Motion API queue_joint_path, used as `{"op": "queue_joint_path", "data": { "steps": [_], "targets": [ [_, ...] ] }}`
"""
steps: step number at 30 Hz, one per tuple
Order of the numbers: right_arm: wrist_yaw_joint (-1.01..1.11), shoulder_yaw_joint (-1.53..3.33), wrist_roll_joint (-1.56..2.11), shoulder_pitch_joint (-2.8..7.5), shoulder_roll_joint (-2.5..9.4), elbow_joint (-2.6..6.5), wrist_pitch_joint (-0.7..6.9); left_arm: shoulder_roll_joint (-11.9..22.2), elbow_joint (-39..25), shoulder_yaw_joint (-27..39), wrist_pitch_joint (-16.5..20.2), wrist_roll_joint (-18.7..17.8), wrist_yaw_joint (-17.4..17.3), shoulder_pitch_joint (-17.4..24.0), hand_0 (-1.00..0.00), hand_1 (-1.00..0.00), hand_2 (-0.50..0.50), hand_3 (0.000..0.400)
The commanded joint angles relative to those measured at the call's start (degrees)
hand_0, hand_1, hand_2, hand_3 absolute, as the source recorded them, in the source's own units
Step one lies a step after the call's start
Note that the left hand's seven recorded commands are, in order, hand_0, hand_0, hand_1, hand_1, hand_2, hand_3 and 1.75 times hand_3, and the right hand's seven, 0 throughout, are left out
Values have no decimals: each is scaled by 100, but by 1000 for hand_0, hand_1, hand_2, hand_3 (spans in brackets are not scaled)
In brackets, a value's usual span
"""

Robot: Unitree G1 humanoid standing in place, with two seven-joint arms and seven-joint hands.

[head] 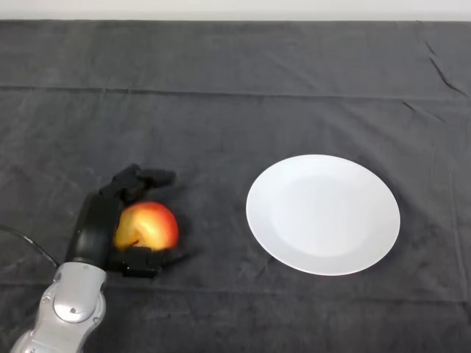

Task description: Move the apple to the plate

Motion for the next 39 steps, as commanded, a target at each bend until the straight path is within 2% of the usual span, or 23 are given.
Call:
{"op": "queue_joint_path", "data": {
  "steps": [1,17,22,33,39],
  "targets": [
    [-50,-3,46,104,-61,-216,-10,51,248,-135,-117,35,-17,-159,-1000,-1000,0,400],
    [-49,-3,48,103,-62,-214,-10,43,45,-238,254,80,-36,-644,-1000,-1000,0,400],
    [-49,-3,49,103,-62,-213,-10,-2,73,-303,263,140,-16,-851,-1000,-1000,0,400],
    [-46,-4,50,102,-65,-207,-10,-229,346,-561,337,216,-45,-1573,-1000,-1000,0,400],
    [-44,-5,51,101,-68,-201,-10,-375,573,-752,249,245,-37,-1900,-1000,-1000,0,400]
  ]
}}
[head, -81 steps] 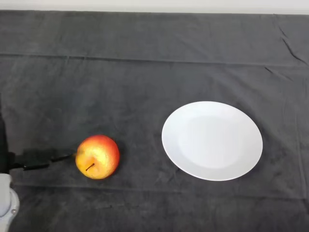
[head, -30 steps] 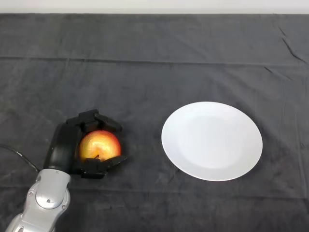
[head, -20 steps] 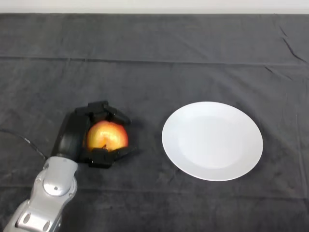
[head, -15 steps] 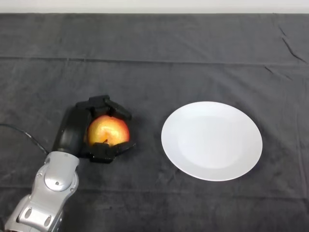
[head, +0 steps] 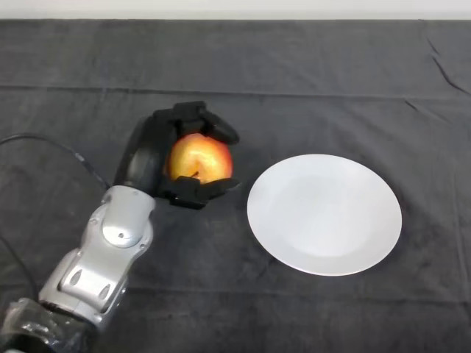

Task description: Move the apple to the plate

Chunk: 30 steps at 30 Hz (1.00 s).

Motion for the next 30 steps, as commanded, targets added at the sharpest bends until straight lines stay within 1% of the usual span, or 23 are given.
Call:
{"op": "queue_joint_path", "data": {
  "steps": [1,8,13,21,30],
  "targets": [
    [-41,-5,51,100,-68,-200,-11,-29,247,-85,-28,105,-31,-336,-1000,-1000,0,400],
    [-37,-7,52,98,-73,-191,-11,-261,584,-375,-152,62,28,-674,-1000,-1000,0,400],
    [-33,-9,54,96,-77,-183,-12,-379,715,-613,-210,-47,50,-858,-1000,-1000,0,400],
    [-26,-11,56,93,-83,-170,-13,-507,814,-1031,-328,-243,101,-1030,-1000,-1000,0,400],
    [-18,-15,58,89,-90,-154,-14,-661,964,-1667,-478,-509,263,-1201,-1000,-1000,0,400]
  ]
}}
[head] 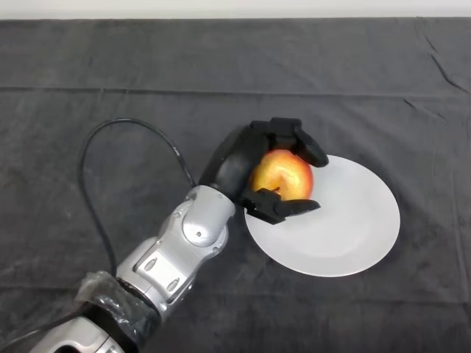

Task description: Move the apple to the plate

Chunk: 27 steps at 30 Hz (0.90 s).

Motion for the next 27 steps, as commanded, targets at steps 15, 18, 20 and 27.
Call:
{"op": "queue_joint_path", "data": {
  "steps": [15,18,20,27],
  "targets": [
    [-2,-20,61,82,-105,-122,-17,-43,462,-1094,-451,-598,177,-503,-1000,-1000,0,400],
    [2,-21,61,80,-108,-116,-17,-30,527,-1203,-494,-690,136,-540,-1000,-1000,0,400],
    [4,-22,62,79,-110,-111,-18,-25,558,-1277,-510,-742,115,-552,-1000,-1000,0,400],
    [12,-24,63,76,-116,-97,-19,-1,635,-1519,-536,-879,38,-552,-1000,-1000,0,400]
  ]
}}
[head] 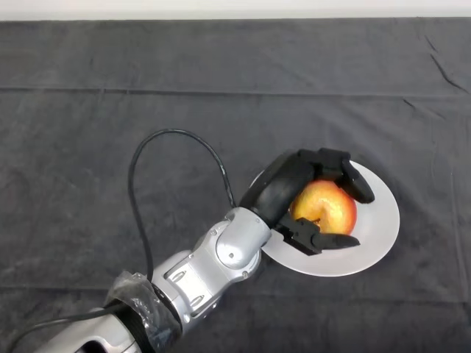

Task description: Move the apple to the plate

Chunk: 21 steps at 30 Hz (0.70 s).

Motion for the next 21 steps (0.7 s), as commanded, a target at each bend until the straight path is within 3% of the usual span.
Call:
{"op": "queue_joint_path", "data": {
  "steps": [1,3,4,5,6,7,8,21],
  "targets": [
    [13,-24,63,75,-117,-96,-19,77,182,-155,-139,-63,-53,-275,-1000,-1000,0,400],
    [15,-24,63,75,-119,-92,-20,86,190,-220,-126,-90,-86,-270,-996,-1000,2,400],
    [16,-25,63,74,-120,-90,-20,90,192,-248,-118,-100,-101,-268,-839,-1000,80,400],
    [16,-25,63,74,-120,-89,-20,93,193,-274,-107,-111,-119,-271,-773,-984,106,394],
    [18,-25,63,73,-121,-87,-20,97,195,-305,-87,-127,-148,-279,-439,-549,55,220],
    [18,-25,64,73,-122,-86,-20,101,196,-324,-71,-140,-172,-288,-439,-549,55,220],
    [19,-26,64,73,-122,-84,-21,105,196,-341,-54,-153,-197,-299,0,0,0,0],
    [29,-28,64,69,-129,-68,-23,271,116,-254,107,-278,-571,-472,0,0,0,0]
  ]
}}
